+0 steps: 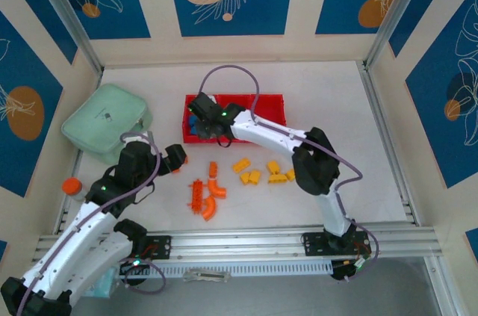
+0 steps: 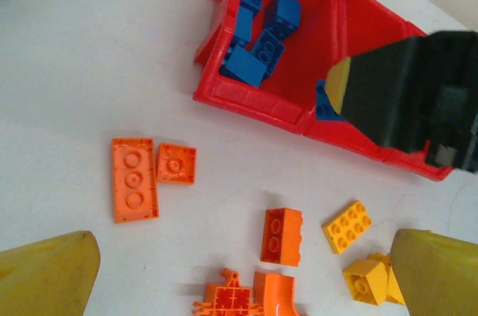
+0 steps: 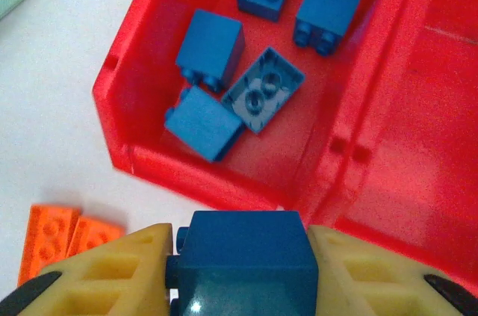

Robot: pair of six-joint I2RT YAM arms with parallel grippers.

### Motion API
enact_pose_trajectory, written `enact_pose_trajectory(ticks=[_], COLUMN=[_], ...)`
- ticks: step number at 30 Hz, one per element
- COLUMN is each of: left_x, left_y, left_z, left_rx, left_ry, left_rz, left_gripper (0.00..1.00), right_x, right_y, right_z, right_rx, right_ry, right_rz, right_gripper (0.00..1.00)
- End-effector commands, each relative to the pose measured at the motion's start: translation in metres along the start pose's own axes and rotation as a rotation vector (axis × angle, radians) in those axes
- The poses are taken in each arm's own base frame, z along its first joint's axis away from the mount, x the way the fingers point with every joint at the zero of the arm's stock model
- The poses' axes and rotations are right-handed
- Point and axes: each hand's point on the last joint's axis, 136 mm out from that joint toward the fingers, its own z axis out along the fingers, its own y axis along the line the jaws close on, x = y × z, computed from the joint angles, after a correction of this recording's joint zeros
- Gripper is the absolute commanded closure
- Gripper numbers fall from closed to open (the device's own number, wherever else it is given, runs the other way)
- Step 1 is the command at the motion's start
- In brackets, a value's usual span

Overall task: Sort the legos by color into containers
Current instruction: Place the lego in the container.

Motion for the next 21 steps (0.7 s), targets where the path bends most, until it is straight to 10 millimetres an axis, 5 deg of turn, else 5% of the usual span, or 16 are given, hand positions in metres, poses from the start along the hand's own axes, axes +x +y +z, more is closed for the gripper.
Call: enact_pose_trajectory(ticks=[1,7,12,17,21], left_x=[-0.009,-0.014,-0.016,-0.017,-0.014], left_y=[-0.003,0.001,0.0,-0.005,-0.008], left_z=[-0.003,0.001,0.005,0.004,0.002], left_rx=[0.005,-0.007,-0.007,0.011,0.028], left_ry=[-0.003,-0.005,0.008,0.014,0.033], left_rz=[0.01,0.002,0.003,0.004,0.005], left_gripper=[0.01,0.01,0.01,0.01,0.01], right_x=[-0.023,-0.047,-0.065,-0.073,-0.059], right_y=[0.001,-0.007,-0.006,-0.002,-0.002], right_z=[0.012,0.042,0.051,0.025,-0.006], right_rx=[-0.015,0.012,0.007,-0.007,-0.069], right_ry=[-0.032,-0.039,-0.038,-0.063,-0.063], right_rz=[-0.04,-0.032,-0.051,-0.079,-0.077], right_gripper=[0.58,0.55,0.35,0.29,0.28])
